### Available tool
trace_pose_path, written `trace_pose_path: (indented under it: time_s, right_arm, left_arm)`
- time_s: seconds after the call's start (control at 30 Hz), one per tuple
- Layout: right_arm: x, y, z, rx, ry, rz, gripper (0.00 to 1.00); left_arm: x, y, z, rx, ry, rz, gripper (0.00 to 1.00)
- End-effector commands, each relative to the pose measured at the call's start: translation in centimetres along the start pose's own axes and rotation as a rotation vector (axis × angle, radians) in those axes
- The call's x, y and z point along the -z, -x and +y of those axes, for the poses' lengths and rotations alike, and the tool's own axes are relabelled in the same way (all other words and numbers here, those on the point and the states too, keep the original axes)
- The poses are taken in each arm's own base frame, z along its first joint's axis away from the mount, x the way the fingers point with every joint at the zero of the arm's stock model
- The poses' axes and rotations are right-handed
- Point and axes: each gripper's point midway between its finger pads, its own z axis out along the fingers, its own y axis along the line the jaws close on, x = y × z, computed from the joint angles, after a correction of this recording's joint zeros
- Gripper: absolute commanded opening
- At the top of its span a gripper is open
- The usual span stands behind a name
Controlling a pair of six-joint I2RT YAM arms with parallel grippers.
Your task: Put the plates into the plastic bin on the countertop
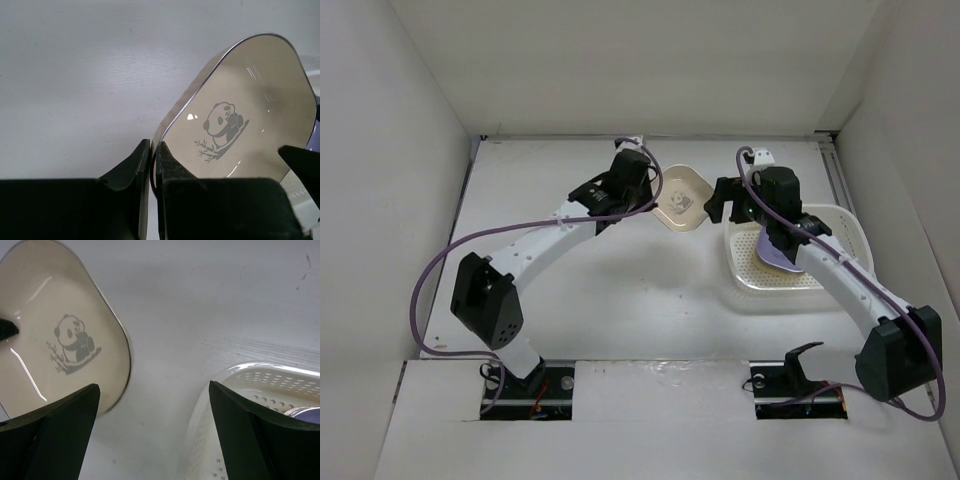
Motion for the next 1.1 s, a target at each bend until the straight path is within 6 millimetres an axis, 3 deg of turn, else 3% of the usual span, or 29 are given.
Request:
trace_pose_path:
  time_s: [0.0,0.1,0.13,0.2,0.3,0.33,0.37,0.4,0.43,0.47,0.5,0.57,0.6,0.63,0.67,0.73,0.77,0.83,0.9,0.93,1.07]
  right_arm:
    - [-0.3,3.4,1.6,0.007,0.045,-0.109,0.95]
    - [-1.1,3.5,2.0,0.010,0.053,-0.103,0.90]
    - [-1.4,3.3,1.9,0.009,0.050,-0.095,0.80]
    - [-1.7,3.2,1.9,0.020,0.057,-0.087,0.68]
    - [-2.3,2.5,1.9,0.029,0.062,-0.064,0.19]
    - [-2.3,2.5,1.9,0.029,0.062,-0.064,0.04]
    - [-1.8,3.1,1.8,0.030,0.055,-0.084,0.00]
    - [-1.9,2.7,1.4,0.028,0.031,-0.079,0.00]
    - [-1.0,3.1,1.1,0.018,0.013,-0.096,0.00]
    - [-0.5,2.6,0.5,0.015,-0.025,-0.086,0.00]
    - [0.1,2.0,-2.0,-0.018,-0.115,-0.088,0.00]
    - [2.3,2.2,-4.1,-0.078,-0.182,-0.134,0.00]
    - [3.3,2.2,-6.7,-0.117,-0.250,-0.158,0.00]
    - [3.9,0.3,-8.2,-0.151,-0.288,-0.133,0.00]
    - [5.6,0.9,-9.0,-0.195,-0.321,-0.191,0.00]
    - [7.5,-1.3,-12.5,-0.271,-0.435,-0.207,0.00]
    - [9.0,-0.9,-13.1,-0.278,-0.461,-0.255,0.00]
    - [10.6,-2.4,-15.6,-0.333,-0.553,-0.269,0.00]
    - [11.9,-2.8,-16.6,-0.352,-0.597,-0.282,0.00]
    - [12.6,-3.4,-18.0,-0.371,-0.646,-0.284,0.00]
    - [13.8,-5.6,-20.3,-0.411,-0.730,-0.255,0.00]
  left_arm:
    - [2.1,-0.2,-3.4,-0.036,-0.153,0.014,0.00]
    - [2.6,-1.2,-5.0,-0.065,-0.203,0.033,0.00]
    - [2.6,-1.3,-5.1,-0.074,-0.211,0.038,0.00]
    - [2.9,-1.5,-5.9,-0.079,-0.241,0.042,0.00]
    - [3.3,-1.2,-6.3,-0.076,-0.263,0.032,0.03]
    - [3.3,-1.2,-6.3,-0.076,-0.263,0.032,0.18]
    - [3.1,-1.4,-5.3,-0.071,-0.211,0.035,0.59]
    - [3.1,-0.5,-5.3,-0.066,-0.195,0.006,0.59]
    - [3.0,-0.8,-4.4,-0.061,-0.151,0.015,0.99]
    - [3.1,-0.1,-3.8,-0.048,-0.108,-0.011,1.00]
    - [3.6,0.5,-3.5,-0.046,-0.089,-0.029,1.00]
    - [4.5,1.2,-2.6,-0.020,-0.047,-0.059,1.00]
    - [4.8,1.5,-2.0,-0.006,-0.022,-0.079,1.00]
    - [5.6,1.5,-1.4,-0.003,-0.017,-0.092,1.00]
    - [5.9,1.4,-1.0,-0.002,-0.008,-0.098,1.00]
    - [6.8,1.5,-0.6,0.030,-0.011,-0.118,1.00]
    - [7.1,1.5,-0.5,0.031,-0.013,-0.121,1.00]
    - [7.6,1.5,-0.4,0.044,-0.019,-0.128,1.00]
    - [8.3,1.4,-0.3,0.050,-0.037,-0.136,1.00]
    - [8.6,1.7,-0.7,0.055,-0.059,-0.143,1.00]
    - [8.9,1.1,-1.1,0.044,-0.073,-0.134,1.00]
